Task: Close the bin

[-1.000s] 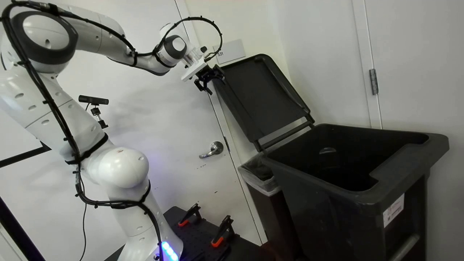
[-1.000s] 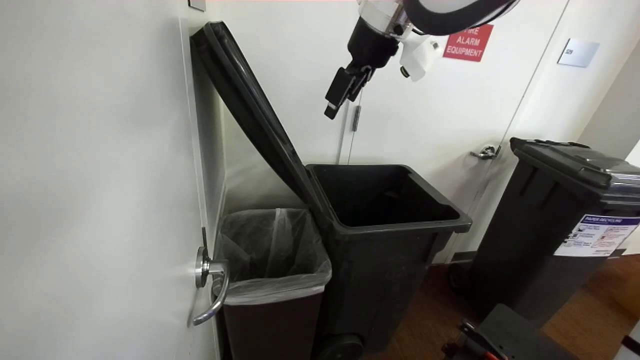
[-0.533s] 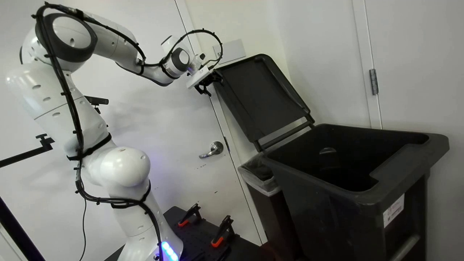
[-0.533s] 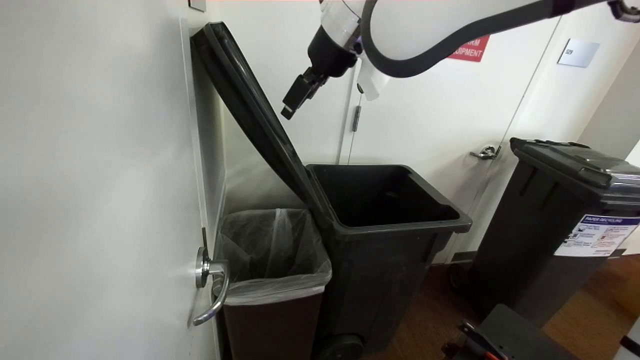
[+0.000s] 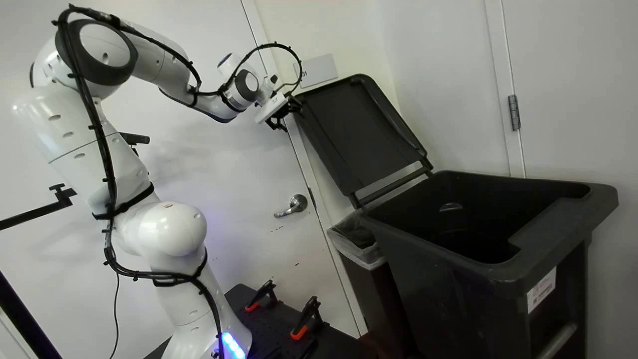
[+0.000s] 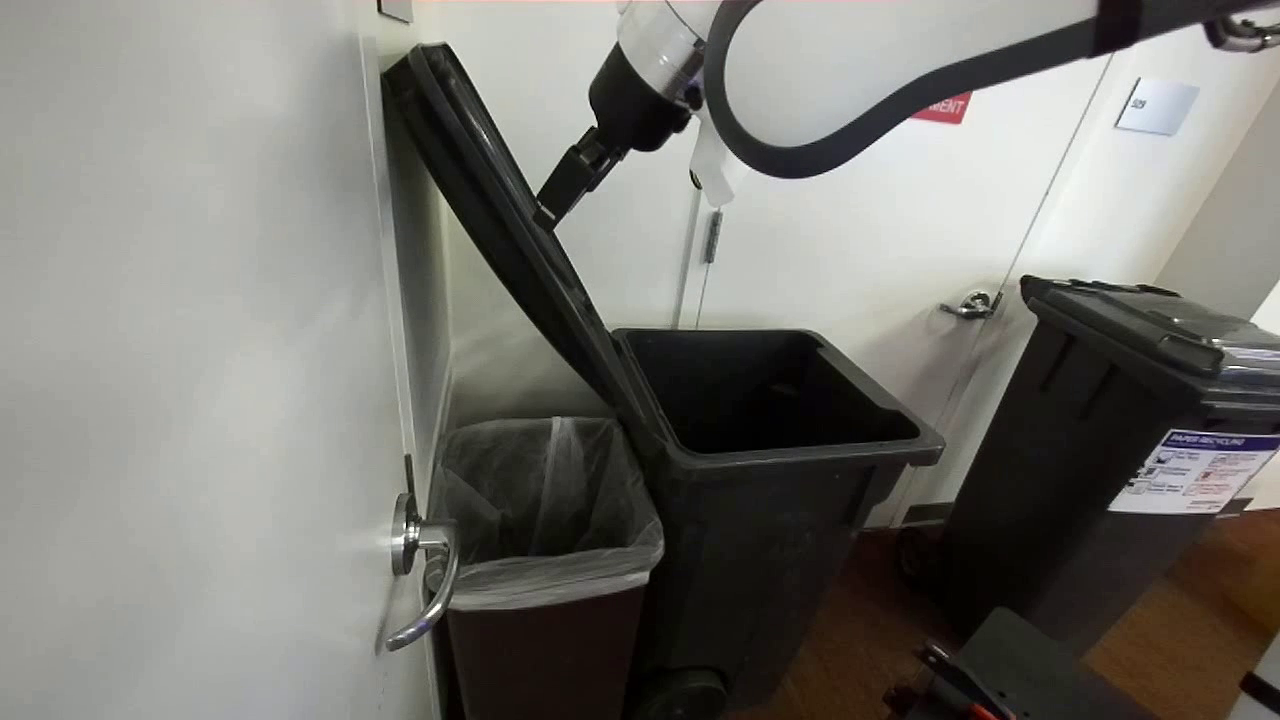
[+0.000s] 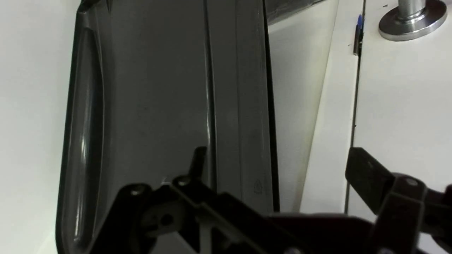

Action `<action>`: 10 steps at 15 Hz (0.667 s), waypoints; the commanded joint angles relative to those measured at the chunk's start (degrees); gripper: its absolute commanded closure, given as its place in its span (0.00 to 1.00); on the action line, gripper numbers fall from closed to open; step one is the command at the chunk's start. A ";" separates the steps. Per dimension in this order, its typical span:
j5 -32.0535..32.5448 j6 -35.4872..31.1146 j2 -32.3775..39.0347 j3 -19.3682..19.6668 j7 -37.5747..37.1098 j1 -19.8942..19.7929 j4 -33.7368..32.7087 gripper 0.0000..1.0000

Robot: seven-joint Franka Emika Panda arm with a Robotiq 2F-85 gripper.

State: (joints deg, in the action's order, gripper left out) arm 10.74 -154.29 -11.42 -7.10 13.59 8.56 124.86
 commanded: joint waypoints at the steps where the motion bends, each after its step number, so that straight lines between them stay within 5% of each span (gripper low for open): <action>1: 2.83 -2.55 1.35 -0.68 -2.61 -1.35 -0.54 0.00; 10: 25.05 -15.44 7.62 -2.51 -23.77 -6.41 -3.33 0.00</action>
State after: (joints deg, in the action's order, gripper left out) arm 29.43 -167.07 -6.16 -8.44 -3.82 4.16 124.10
